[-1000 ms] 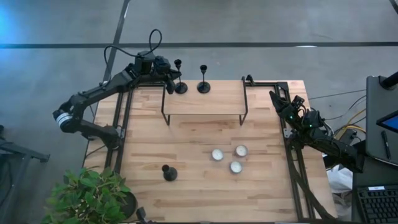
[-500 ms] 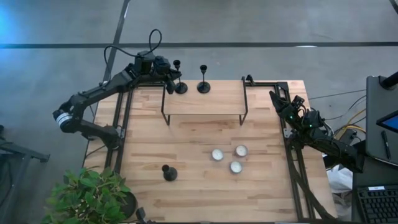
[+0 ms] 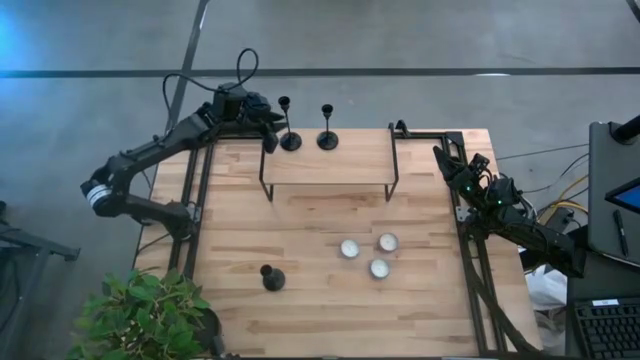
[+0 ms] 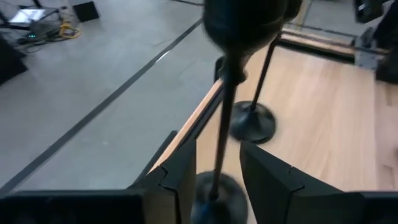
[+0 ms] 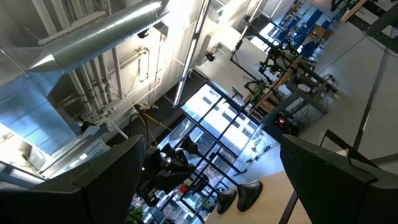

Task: Pick & Place candle stick holders
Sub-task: Align the black candle holder with the other candle holder on the shelf

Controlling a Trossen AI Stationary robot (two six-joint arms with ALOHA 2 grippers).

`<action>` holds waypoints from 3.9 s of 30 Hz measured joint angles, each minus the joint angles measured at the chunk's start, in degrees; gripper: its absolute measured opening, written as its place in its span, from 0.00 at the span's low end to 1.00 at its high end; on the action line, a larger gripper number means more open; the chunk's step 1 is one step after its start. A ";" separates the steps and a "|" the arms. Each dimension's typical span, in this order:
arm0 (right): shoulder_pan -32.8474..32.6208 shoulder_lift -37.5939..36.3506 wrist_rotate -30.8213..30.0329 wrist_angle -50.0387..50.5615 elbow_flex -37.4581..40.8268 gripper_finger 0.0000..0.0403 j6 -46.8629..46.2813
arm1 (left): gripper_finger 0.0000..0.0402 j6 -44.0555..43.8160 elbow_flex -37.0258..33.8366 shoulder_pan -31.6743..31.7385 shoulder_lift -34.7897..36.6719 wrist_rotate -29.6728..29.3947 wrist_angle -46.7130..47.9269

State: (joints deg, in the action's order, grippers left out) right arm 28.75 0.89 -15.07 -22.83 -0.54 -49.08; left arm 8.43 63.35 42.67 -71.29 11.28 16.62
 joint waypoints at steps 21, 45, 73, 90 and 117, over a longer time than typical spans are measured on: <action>0.00 0.00 0.00 0.00 0.00 0.91 0.00 | 0.36 2.71 0.04 0.35 17.88 -0.37 16.41; 0.01 0.01 0.00 0.00 0.01 0.91 0.01 | 0.36 7.48 -4.24 -0.09 18.91 43.31 20.30; 0.00 0.00 0.00 0.00 0.00 0.91 0.02 | 0.34 -0.02 -20.87 -29.39 20.99 16.65 1.28; 0.00 0.01 0.00 0.00 0.00 0.91 0.02 | 0.34 -21.08 -38.83 -47.90 29.24 -2.66 -16.14; 0.01 0.00 0.00 0.00 0.00 0.91 0.00 | 0.34 -26.48 -42.02 -64.55 27.75 -7.08 -5.10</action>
State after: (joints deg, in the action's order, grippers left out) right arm 28.77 0.89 -15.07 -22.83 -0.54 -49.08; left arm -18.06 21.33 -21.88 -43.53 4.19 11.52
